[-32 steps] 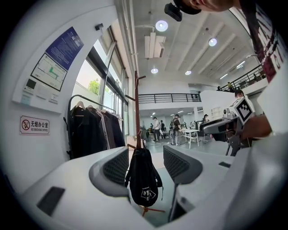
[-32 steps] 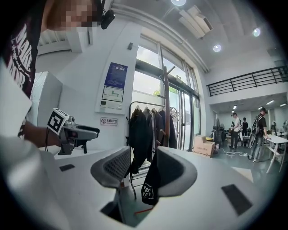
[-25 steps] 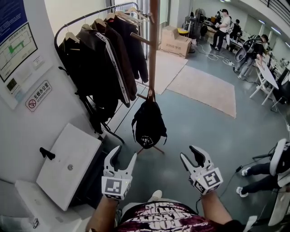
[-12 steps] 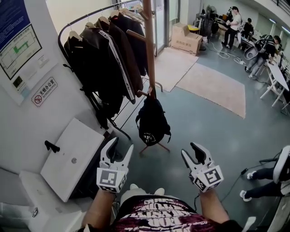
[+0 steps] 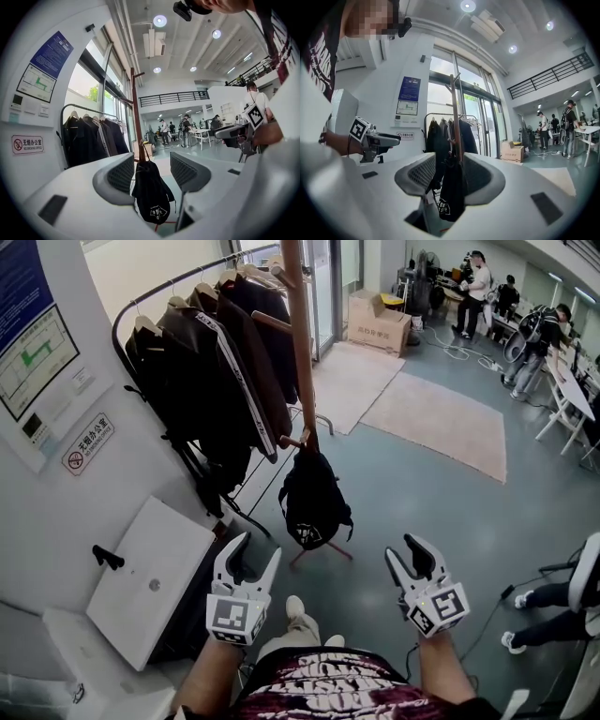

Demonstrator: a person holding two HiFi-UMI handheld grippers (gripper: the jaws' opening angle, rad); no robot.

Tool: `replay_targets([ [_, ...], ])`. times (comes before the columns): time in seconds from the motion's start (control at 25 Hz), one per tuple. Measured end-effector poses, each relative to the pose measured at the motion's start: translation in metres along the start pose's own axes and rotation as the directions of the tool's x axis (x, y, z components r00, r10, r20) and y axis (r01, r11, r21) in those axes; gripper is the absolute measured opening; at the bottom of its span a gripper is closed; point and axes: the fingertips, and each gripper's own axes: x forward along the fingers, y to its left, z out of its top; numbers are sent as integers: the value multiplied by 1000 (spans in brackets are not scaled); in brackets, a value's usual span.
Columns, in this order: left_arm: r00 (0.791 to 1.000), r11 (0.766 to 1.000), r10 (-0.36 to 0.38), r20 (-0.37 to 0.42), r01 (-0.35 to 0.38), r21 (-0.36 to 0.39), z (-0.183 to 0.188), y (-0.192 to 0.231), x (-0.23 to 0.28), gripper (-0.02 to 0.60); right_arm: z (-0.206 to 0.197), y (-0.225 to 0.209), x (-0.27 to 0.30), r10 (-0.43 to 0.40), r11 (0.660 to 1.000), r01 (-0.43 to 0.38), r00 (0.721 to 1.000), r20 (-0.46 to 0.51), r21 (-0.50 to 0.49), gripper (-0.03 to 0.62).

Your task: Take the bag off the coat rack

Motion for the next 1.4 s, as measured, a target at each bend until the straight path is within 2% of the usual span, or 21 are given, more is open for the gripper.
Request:
replay_targets([
  [0.4,998,998,-67,5,67,-22,-10,16,39,242,-7,-4,38,-11,1000,12,1000,-24,11,195],
  [0.88,995,994,-102,-2,102,-41,-18,63,93,242,-9,-8,107,-15,1000,15,997,-69,-1,195],
  [1.08,995,994,-103,17,103,-34,-16,90,116,241,-6,-6,142,-14,1000,14,996,-87,-7,195],
  [1.32,986,985,-167,4,167,47,-17,97,138,242,-4,-5,174,-22,999,20,995,-100,-27,195],
  [1.4,983,982,-186,10,185,46,-18,101,145,242,-2,-8,184,-32,999,29,995,-96,-29,195],
])
